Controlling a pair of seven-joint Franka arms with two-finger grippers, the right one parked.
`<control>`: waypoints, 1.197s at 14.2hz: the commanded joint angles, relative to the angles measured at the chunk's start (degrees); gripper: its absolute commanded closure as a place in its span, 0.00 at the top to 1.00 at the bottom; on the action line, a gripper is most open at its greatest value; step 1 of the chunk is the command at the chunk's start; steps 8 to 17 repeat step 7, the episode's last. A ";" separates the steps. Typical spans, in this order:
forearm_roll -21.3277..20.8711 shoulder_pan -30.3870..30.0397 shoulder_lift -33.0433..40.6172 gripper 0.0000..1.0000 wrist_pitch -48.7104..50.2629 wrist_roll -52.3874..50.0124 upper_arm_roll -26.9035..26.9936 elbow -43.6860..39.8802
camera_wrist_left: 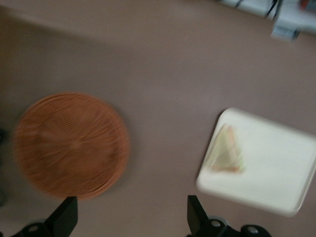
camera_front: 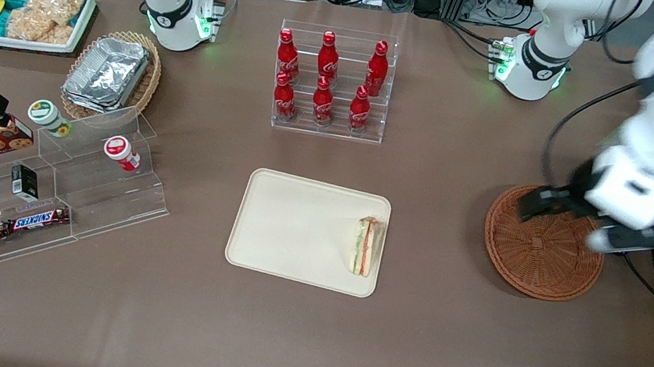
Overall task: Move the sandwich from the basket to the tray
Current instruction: 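Raise the left gripper away from the tray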
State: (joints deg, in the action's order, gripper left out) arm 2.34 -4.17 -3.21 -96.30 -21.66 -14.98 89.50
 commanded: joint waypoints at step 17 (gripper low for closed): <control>0.91 2.67 6.55 1.00 12.45 15.15 11.73 -0.47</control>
